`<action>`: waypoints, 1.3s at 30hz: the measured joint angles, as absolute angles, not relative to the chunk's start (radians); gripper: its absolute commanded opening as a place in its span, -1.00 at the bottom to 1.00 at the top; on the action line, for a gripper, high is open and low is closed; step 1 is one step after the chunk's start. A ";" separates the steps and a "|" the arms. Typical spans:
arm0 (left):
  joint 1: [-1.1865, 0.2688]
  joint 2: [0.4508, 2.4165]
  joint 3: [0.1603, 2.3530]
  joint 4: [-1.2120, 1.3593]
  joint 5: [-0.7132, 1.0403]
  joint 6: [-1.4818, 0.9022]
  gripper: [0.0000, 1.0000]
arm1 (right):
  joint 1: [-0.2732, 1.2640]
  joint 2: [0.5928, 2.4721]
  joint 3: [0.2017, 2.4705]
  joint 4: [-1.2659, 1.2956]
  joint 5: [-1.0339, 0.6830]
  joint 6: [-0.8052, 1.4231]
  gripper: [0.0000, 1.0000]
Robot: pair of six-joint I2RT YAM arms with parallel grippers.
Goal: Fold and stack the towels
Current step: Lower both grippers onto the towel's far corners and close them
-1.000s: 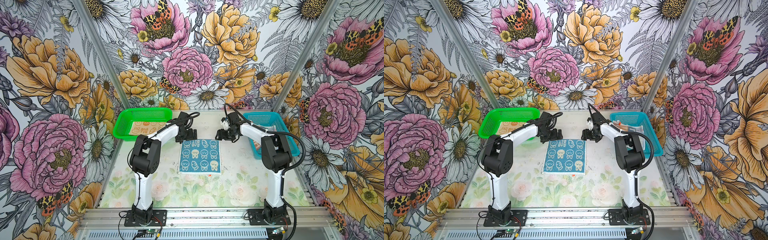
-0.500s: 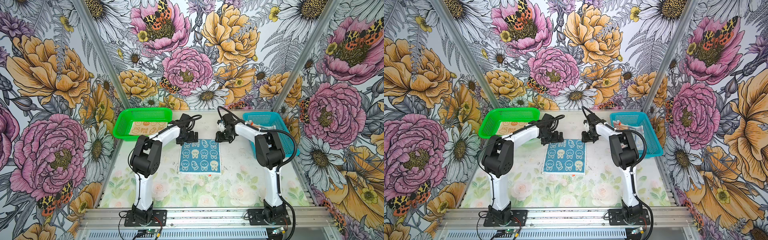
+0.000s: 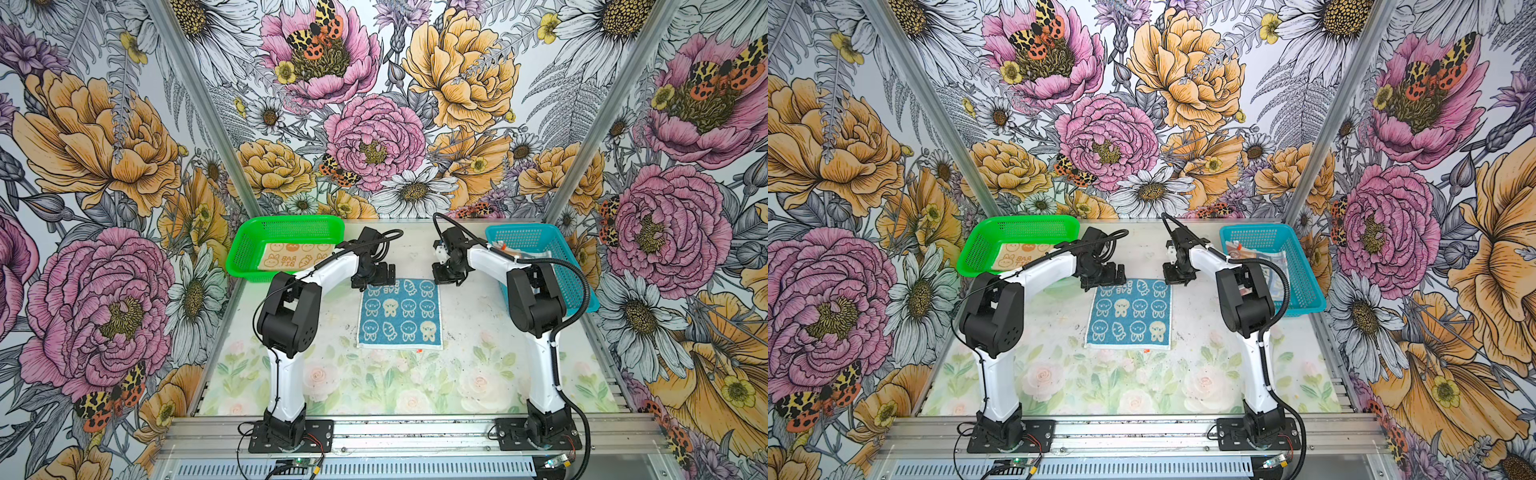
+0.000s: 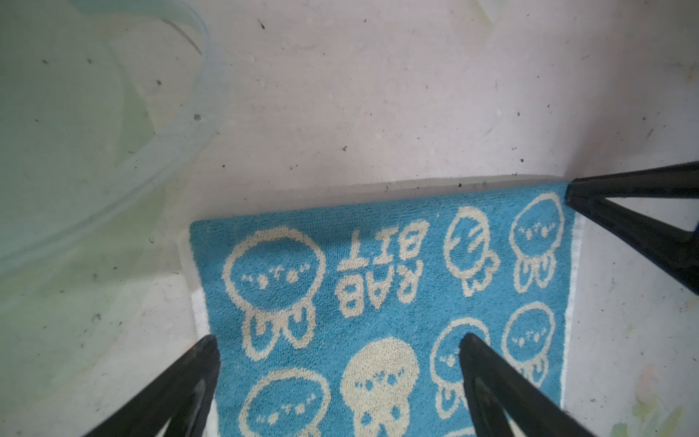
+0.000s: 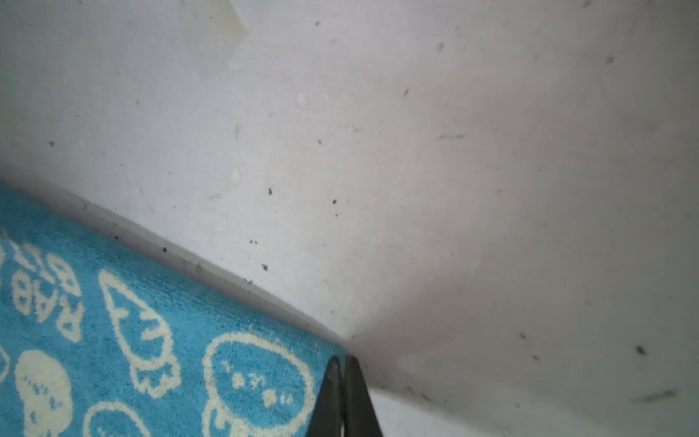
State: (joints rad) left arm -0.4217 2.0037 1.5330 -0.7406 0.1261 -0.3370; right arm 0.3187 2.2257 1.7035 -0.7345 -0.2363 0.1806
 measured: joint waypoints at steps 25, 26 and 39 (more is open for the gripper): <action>-0.360 2.365 2.030 -0.893 0.090 -0.165 0.22 | 0.259 2.333 1.942 -0.938 -0.124 -0.018 -1.00; -0.354 2.371 2.037 -0.894 0.093 -0.161 0.15 | 0.258 2.333 1.942 -0.940 -0.124 -0.018 -1.00; -0.358 2.392 2.049 -0.905 0.151 -0.146 -0.15 | 0.259 2.333 1.942 -0.943 -0.124 -0.020 -1.00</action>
State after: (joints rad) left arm -0.3580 2.3920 2.0487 -0.9051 0.1509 -0.1463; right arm 0.2588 2.3329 1.9415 -0.9432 -0.1242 -0.0200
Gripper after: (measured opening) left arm 0.449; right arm 0.050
